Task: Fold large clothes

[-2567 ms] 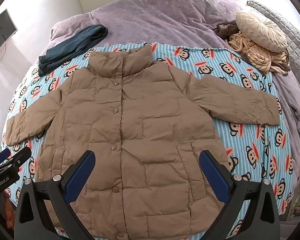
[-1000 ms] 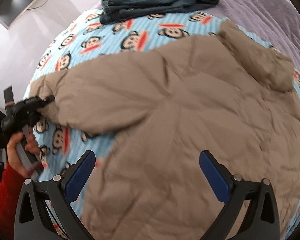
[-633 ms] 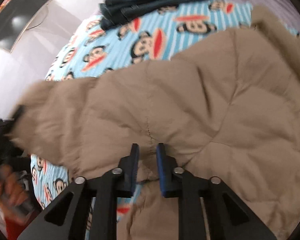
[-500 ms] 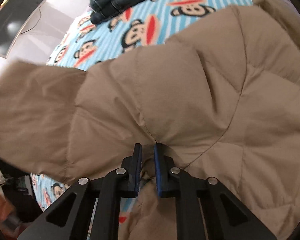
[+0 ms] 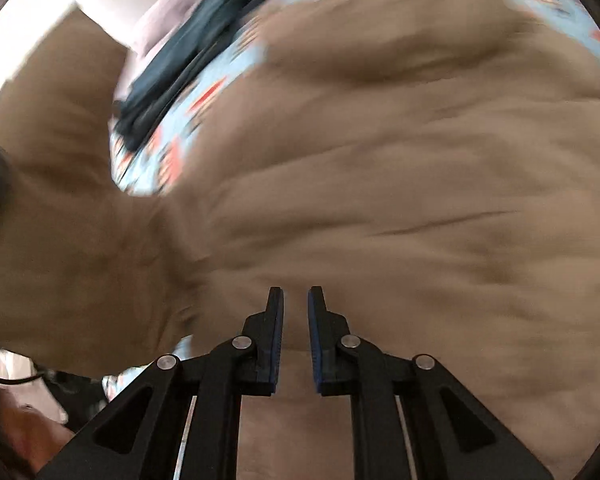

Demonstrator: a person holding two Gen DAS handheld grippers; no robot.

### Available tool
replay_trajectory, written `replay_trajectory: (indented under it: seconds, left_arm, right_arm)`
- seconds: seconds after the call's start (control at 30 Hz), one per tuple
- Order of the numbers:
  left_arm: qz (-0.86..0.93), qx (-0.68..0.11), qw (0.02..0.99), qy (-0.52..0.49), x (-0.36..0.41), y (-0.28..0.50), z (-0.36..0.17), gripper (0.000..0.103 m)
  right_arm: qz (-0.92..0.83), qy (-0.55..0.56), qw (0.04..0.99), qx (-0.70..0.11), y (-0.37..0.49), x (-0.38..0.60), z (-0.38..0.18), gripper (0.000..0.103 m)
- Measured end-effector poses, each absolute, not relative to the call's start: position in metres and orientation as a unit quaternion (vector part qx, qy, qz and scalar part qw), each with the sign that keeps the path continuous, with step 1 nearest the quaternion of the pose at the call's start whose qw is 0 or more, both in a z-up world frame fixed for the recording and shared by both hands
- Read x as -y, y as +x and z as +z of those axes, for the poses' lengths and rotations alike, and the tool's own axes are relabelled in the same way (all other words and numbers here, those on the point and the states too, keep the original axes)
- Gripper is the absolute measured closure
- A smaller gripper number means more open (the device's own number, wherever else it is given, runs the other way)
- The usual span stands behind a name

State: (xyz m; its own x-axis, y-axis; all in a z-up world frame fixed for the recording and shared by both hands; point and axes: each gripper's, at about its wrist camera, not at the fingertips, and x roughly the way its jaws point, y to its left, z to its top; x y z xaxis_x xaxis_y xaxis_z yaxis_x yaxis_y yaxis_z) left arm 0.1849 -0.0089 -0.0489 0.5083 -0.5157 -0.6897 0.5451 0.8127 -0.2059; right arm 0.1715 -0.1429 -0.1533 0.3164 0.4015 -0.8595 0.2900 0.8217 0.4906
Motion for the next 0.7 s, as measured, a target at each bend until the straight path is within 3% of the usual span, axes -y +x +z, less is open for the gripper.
replay_trajectory:
  seconds: [0.17, 0.37, 0.43, 0.47, 0.5, 0.53, 0.6, 0.7]
  left_arm:
    - [-0.313, -0.447, 0.829, 0.122, 0.084, 0.165, -0.109, 0.095]
    - [-0.296, -0.468, 0.814, 0.173, 0.087, 0.145, -0.133, 0.095]
    - [-0.292, -0.470, 0.813, 0.180, 0.085, 0.144, -0.132, 0.075]
    - [-0.283, -0.470, 0.816, 0.185, 0.083, 0.143, -0.129, 0.033]
    - [-0.274, -0.461, 0.823, 0.186, 0.082, 0.142, -0.128, 0.009]
    - [-0.271, -0.445, 0.834, 0.185, 0.079, 0.138, -0.124, 0.009]
    - [-0.276, -0.442, 0.833, 0.188, 0.077, 0.137, -0.122, 0.009]
    - [-0.271, -0.440, 0.839, 0.169, 0.062, 0.136, -0.106, 0.009]
  right_arm:
    - [-0.047, 0.305, 0.756, -0.577, 0.146, 0.221, -0.155, 0.089]
    - [-0.060, 0.327, 0.747, -0.576, 0.139, 0.244, -0.169, 0.088]
    - [-0.053, 0.329, 0.747, -0.576, 0.144, 0.245, -0.168, 0.088]
    - [-0.051, 0.329, 0.748, -0.575, 0.144, 0.250, -0.167, 0.083]
    - [-0.046, 0.329, 0.749, -0.573, 0.148, 0.244, -0.167, 0.073]
    - [-0.041, 0.329, 0.752, -0.570, 0.144, 0.255, -0.167, 0.066]
    - [-0.033, 0.328, 0.758, -0.563, 0.145, 0.249, -0.164, 0.036]
    - [-0.030, 0.306, 0.768, -0.562, 0.135, 0.244, -0.154, 0.024]
